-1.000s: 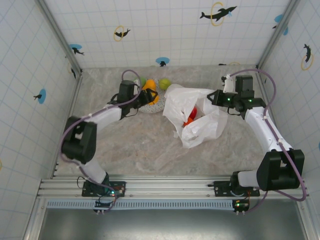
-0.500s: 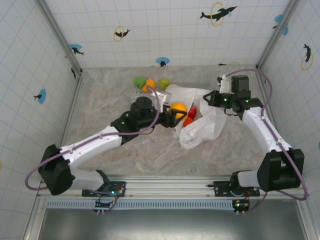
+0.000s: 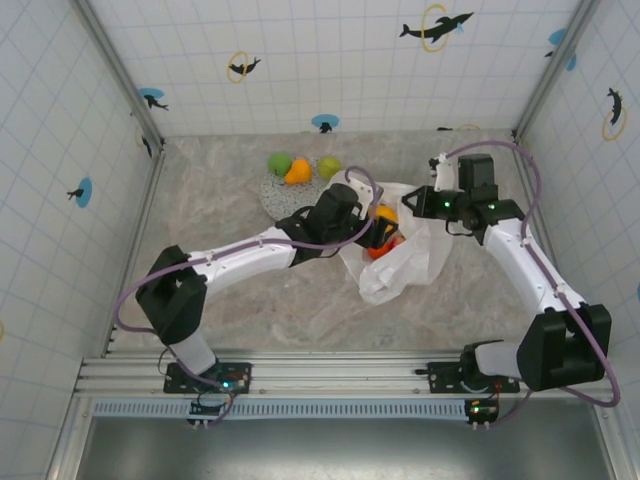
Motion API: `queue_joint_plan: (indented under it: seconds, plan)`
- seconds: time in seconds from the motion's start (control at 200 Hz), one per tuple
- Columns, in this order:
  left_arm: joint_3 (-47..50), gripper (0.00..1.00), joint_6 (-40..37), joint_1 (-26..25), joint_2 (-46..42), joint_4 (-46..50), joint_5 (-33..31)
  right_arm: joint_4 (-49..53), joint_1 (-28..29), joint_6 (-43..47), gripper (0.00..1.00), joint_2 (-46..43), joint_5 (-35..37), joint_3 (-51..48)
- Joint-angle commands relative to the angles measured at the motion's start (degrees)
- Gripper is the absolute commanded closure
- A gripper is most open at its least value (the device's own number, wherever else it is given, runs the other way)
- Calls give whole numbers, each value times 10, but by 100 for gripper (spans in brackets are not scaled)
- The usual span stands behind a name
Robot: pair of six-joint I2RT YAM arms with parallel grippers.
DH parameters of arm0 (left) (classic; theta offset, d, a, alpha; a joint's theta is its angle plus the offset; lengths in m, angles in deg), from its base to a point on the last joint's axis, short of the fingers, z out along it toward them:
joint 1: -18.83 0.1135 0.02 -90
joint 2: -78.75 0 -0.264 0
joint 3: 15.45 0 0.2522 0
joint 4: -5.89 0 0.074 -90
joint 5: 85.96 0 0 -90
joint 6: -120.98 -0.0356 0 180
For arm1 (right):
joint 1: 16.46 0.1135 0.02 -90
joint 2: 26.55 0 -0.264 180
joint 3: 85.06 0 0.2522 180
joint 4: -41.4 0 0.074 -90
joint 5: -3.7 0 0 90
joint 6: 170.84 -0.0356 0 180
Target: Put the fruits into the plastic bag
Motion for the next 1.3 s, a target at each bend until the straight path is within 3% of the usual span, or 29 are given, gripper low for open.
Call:
queue_joint_plan:
  seconds: [0.0, 0.15, 0.295, 0.5, 0.686, 0.976, 1.296]
  plan:
    - [-14, 36, -66, 0, 32, 9, -49, -5, -10, -18, 100, -11, -18, 1]
    - [-15, 36, -95, 0, 70, -20, -50, -45, -11, -74, 100, 3, -45, 3]
    - [-39, 34, -105, 0, 108, -40, -9, -96, -11, -116, 100, 6, -58, -16]
    - [-90, 31, -74, 0, 169, -60, 8, -107, -12, -121, 100, 7, -53, -27]
    - [-118, 23, -45, 0, 201, -80, 12, -105, -17, -117, 100, 8, -53, -30]
    - [-85, 5, -45, 0, 158, -86, -8, -90, -38, -98, 100, 3, -49, -31]
    - [-39, 2, -45, 2, 97, -100, 4, -83, -43, -88, 100, -5, -47, -44]
